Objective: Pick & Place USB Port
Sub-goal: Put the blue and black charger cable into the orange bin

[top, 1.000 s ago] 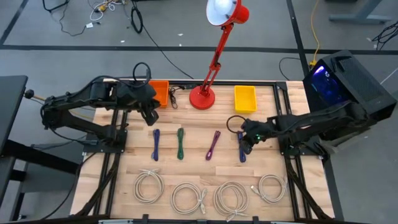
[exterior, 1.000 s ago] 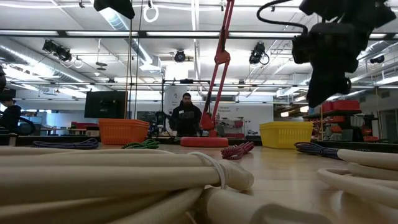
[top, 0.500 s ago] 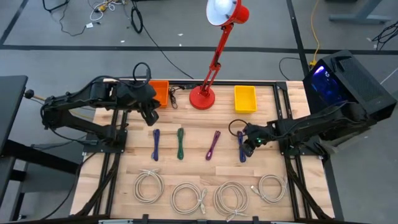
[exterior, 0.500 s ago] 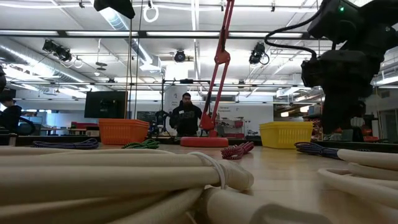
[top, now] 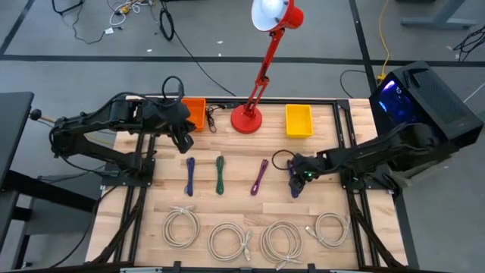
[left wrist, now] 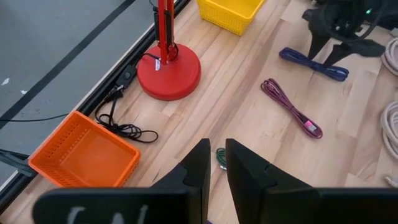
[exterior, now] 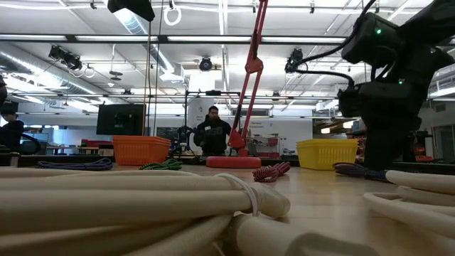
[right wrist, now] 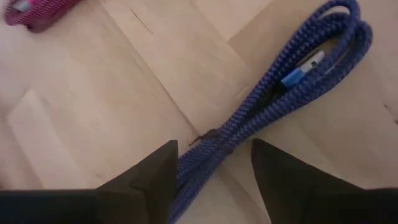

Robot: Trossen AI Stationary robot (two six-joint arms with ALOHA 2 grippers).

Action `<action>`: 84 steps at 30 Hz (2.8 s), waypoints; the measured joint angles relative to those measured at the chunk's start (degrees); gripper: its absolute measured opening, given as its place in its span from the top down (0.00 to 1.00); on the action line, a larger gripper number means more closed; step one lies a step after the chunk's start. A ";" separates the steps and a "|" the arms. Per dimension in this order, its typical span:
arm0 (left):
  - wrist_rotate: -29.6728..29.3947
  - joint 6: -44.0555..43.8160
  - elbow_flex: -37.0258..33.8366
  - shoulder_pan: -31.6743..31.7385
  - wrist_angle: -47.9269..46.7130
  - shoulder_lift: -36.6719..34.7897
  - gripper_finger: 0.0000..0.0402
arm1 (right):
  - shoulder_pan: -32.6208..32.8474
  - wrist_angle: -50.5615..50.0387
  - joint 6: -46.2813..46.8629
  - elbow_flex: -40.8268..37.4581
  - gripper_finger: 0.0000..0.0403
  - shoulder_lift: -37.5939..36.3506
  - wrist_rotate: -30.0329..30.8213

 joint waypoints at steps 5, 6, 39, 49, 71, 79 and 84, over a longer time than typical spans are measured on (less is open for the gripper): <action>0.02 -0.01 0.00 0.00 0.00 0.00 0.87 | -0.03 0.65 0.75 0.31 0.48 2.92 0.54; 0.02 -0.01 0.00 0.00 0.00 0.00 0.87 | -0.07 0.48 1.58 0.33 0.49 3.13 1.09; -1.65 0.03 0.00 0.00 0.76 0.02 0.87 | -8.73 -24.69 -26.64 41.73 0.99 -1.53 16.47; 1.10 6.52 0.00 0.20 28.50 0.77 0.87 | -10.36 -20.18 -41.19 61.80 0.99 -1.66 16.42; 27.48 -0.63 -0.04 4.58 63.02 18.70 0.67 | -5.25 -12.30 -45.13 61.90 0.99 1.86 13.87; 26.99 -0.84 0.00 4.96 66.75 19.34 0.49 | -5.22 -13.93 -45.09 61.92 0.99 1.86 13.45; 26.64 -0.64 0.00 5.44 72.56 19.17 0.49 | -5.22 -14.09 -44.88 61.92 0.99 2.19 12.88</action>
